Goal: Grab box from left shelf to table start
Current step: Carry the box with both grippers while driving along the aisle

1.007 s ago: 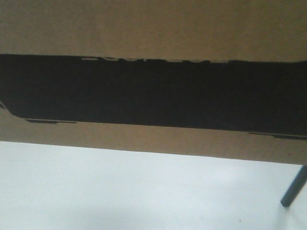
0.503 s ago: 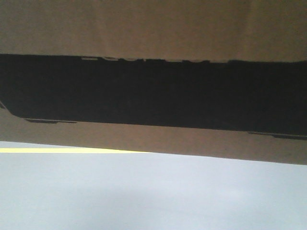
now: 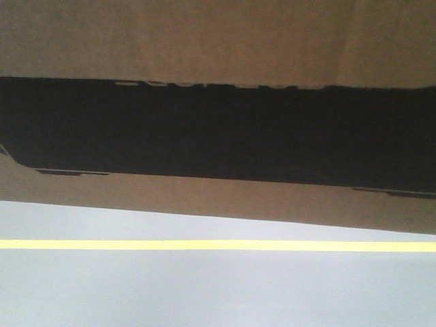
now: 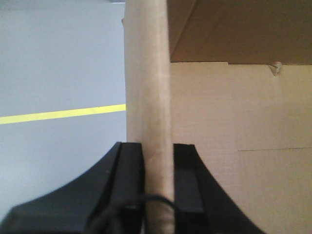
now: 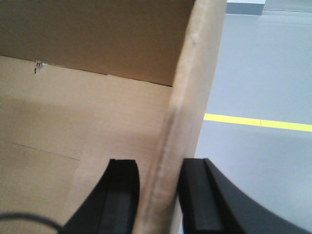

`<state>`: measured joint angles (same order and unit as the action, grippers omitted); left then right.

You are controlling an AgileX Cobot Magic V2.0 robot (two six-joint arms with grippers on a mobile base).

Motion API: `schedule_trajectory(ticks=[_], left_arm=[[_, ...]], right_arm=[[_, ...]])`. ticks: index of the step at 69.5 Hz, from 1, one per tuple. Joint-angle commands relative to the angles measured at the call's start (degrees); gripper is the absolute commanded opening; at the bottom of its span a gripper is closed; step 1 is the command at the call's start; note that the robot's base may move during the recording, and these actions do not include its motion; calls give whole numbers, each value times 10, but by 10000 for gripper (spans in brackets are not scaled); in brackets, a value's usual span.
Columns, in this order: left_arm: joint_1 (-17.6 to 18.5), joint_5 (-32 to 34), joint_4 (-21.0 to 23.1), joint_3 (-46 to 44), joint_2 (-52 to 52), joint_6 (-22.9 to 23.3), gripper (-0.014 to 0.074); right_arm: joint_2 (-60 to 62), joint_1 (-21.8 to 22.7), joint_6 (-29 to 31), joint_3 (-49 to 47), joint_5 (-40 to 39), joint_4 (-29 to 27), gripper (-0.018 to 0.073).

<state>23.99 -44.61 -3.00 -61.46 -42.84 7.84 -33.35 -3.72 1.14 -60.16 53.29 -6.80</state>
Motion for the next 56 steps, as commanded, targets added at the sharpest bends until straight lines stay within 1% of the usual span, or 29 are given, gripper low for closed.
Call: schedule_trajectory(ticks=[1, 56], left_arm=[[10, 105, 48, -22, 6, 2, -96], [10, 105, 48, -22, 6, 2, -96]], right_arm=[[-2, -3, 15, -21, -72, -30, 57], [-2, -3, 15, -21, -72, -30, 57]])
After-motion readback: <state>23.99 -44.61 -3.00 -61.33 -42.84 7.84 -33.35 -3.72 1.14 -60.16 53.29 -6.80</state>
